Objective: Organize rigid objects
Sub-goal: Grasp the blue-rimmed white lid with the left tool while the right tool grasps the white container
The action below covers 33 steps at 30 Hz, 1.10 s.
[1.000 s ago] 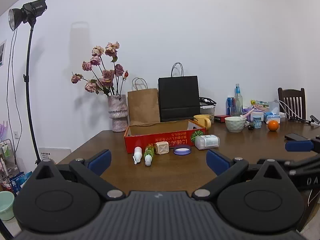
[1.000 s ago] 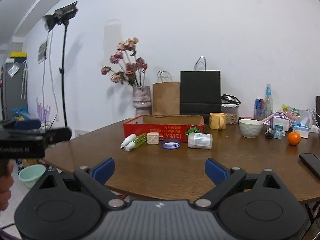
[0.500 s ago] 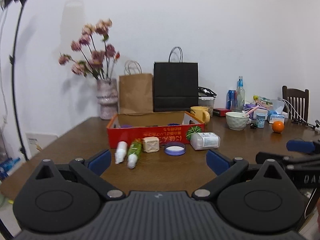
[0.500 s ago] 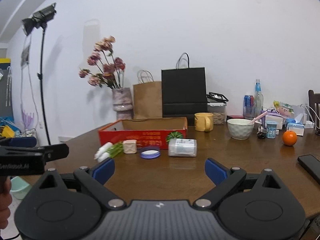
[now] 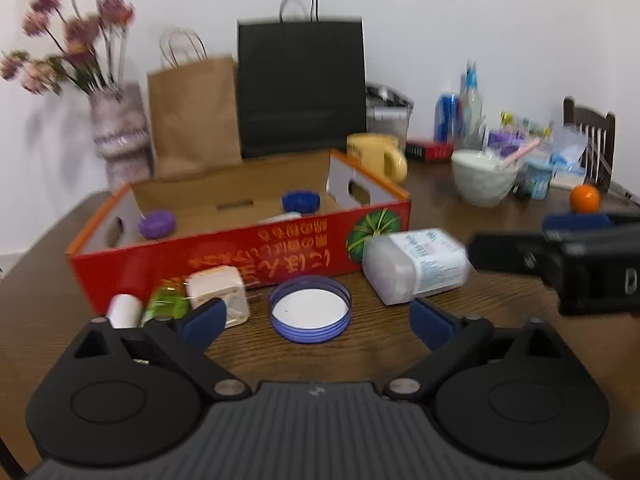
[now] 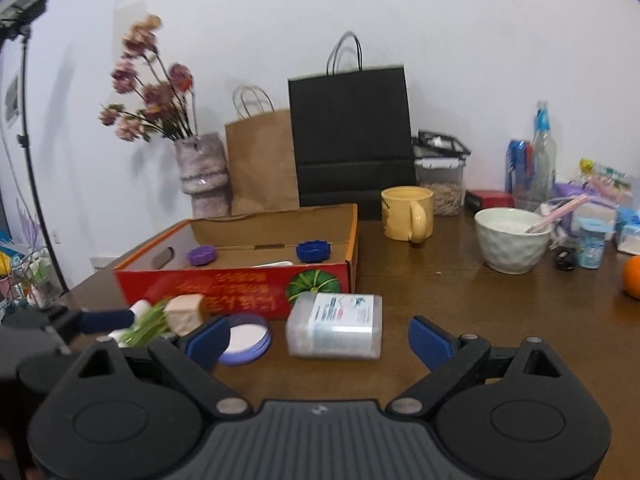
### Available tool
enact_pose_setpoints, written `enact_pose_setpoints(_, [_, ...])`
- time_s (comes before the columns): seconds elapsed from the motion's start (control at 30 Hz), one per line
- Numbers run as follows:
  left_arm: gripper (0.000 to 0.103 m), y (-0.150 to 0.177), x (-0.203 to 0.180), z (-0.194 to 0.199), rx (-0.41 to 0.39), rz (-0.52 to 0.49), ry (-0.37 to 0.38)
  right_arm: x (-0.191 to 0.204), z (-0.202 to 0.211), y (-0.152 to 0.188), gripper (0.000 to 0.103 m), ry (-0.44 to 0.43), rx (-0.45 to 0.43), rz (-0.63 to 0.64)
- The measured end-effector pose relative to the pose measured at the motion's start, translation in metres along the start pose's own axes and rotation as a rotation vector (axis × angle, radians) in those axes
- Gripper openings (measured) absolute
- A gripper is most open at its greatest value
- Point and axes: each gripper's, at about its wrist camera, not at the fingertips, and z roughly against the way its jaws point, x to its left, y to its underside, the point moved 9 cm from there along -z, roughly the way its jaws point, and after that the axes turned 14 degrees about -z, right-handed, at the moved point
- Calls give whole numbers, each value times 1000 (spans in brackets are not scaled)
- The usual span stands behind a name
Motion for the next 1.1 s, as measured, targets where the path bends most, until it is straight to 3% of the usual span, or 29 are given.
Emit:
enact_pose_setpoints(0.1, [95,4,-2,-33,76,32,45,-2,-33,-7,95,8,28,16])
enact_pose_setpoints(0.2, [87,8,2,-56,133,76,46,-3,-60,-8,95,4,70,17])
enact_pose_setpoints(0.33, [68,12,7,-70,155,97,45,-7,-86,-5,95,18,102,12])
enact_pose_setpoints(0.6, [66,11,7,-69,147,87,33,-21,-111,9,92,23,145,-28])
enact_pose_setpoints(0.67, [66,11,8,-68,149,86,30,-21,-114,13,85,25,162,-27])
enact_pose_setpoints(0.77, [66,9,8,-64,144,81,21,-22,-114,13,84,31,165,-25])
enact_pose_setpoints(1.1, [66,-8,17,-5,59,85,-13,-10,-59,-1,83,14,80,-5])
